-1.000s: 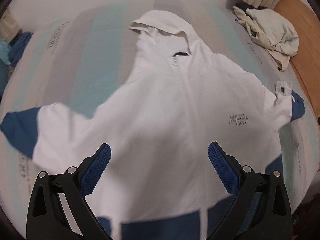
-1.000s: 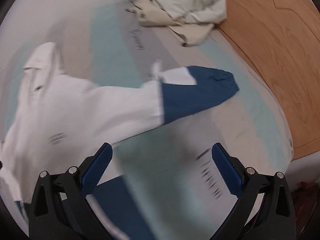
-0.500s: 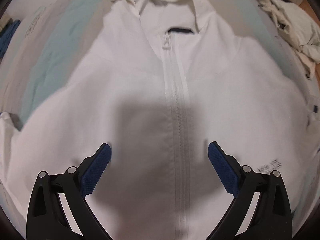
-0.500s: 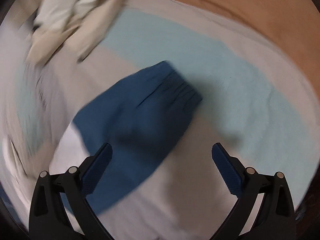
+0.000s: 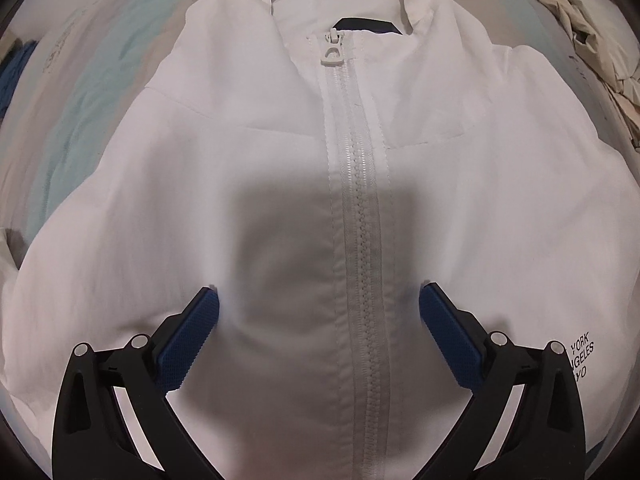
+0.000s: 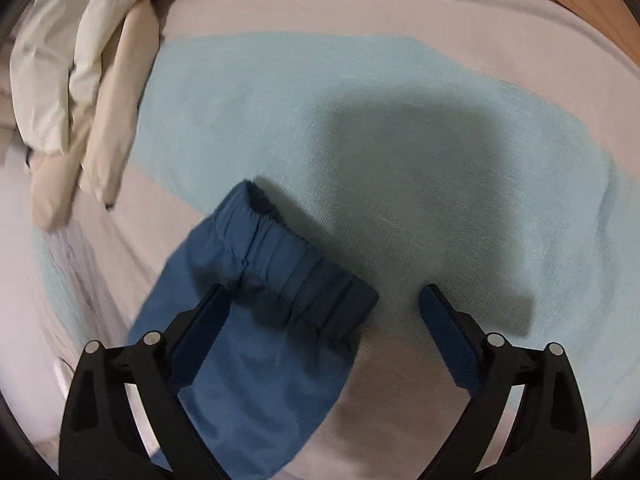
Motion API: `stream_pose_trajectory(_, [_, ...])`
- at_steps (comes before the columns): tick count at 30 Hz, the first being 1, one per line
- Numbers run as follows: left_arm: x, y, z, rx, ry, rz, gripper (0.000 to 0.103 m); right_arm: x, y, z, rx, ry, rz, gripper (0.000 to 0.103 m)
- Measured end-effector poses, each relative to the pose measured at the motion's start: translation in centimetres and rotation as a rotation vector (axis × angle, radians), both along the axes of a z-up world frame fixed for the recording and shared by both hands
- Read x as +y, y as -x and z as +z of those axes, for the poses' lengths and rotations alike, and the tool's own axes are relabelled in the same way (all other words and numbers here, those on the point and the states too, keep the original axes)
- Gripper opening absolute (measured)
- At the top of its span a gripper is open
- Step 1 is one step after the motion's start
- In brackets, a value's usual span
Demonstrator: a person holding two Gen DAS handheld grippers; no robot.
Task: Fold large clothes
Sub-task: 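Close the right tool on the blue sleeve cuff and lift it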
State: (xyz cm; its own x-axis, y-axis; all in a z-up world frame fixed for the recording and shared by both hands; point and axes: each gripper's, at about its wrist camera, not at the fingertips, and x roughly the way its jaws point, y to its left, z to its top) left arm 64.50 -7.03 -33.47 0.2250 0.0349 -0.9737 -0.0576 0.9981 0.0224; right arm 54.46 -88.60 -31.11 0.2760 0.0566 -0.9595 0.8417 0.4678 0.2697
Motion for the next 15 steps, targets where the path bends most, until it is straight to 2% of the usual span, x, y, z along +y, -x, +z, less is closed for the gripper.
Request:
stream_pose_trajectory(4, [0.1,-0.3,0.0,0.010,0.000,-0.007,0.098,0.0,-0.5,0.6,-0.002,0.030,0.029,0.059])
stream_pose_trajectory(7, [-0.1,-0.8,0.1,0.014,0.000,-0.008,0.098,0.6,-1.1,0.6,0.026,0.040,0.053,0.046])
stream_pose_trajectory(11, [0.0,-1.0,0.2,0.021,0.002,0.000,0.098,0.5,-0.9,0.8,0.057,0.041,0.007,0.034])
stream_pose_trajectory(13, [-0.1,-1.4,0.3,0.028,0.000,-0.001,0.098,1.1,-1.0,1.6,0.052,0.051,0.026,0.020])
stream_pose_trajectory(15, [0.1,-1.6,0.3,0.030,0.002,-0.003,0.098,1.6,-1.3,2.4,0.047,0.068,0.047,0.014])
